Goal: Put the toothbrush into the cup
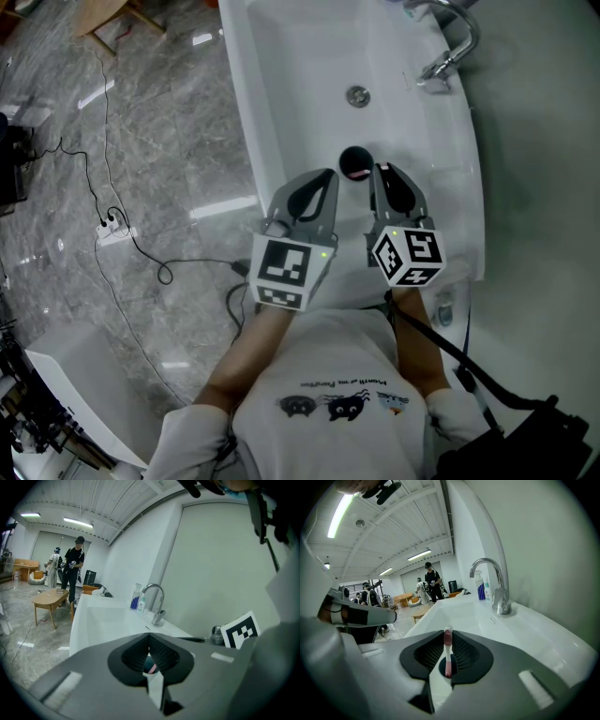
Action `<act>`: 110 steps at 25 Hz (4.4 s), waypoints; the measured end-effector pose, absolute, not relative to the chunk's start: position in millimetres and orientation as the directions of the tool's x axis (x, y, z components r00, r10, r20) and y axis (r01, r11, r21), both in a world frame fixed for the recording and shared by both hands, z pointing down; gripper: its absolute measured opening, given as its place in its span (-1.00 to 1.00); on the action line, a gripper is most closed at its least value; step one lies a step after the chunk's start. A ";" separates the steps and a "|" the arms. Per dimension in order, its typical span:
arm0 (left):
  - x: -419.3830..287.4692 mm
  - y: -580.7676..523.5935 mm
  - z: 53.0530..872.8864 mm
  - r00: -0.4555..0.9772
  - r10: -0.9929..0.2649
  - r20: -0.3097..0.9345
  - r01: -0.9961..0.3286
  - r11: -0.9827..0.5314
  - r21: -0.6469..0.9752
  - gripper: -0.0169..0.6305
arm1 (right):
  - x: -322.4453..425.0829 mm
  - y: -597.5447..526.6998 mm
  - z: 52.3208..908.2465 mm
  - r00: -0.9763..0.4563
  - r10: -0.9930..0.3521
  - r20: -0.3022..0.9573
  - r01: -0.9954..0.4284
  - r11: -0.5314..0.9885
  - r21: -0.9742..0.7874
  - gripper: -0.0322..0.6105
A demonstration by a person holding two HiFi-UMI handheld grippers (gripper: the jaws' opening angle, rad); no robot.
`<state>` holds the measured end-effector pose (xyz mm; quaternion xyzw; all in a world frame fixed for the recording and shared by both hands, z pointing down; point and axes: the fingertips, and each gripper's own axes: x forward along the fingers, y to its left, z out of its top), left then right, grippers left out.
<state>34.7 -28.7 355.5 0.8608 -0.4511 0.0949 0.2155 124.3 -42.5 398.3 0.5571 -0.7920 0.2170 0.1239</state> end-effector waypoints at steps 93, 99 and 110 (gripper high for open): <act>37.3 -35.7 373.0 0.585 -0.714 0.385 -0.810 -0.492 0.319 -0.95 | 106.5 -47.9 434.6 -0.368 -0.763 0.531 -0.926 0.350 -0.139 -0.73; 36.1 -35.0 372.4 0.586 -0.712 0.386 -0.809 -0.493 0.319 -0.95 | 104.8 -47.4 435.0 -0.369 -0.760 0.535 -0.926 0.353 -0.137 -0.73; 36.3 -36.7 374.4 0.590 -0.709 0.387 -0.806 -0.496 0.321 -0.95 | 103.1 -48.5 440.0 -0.371 -0.751 0.546 -0.923 0.362 -0.129 -0.73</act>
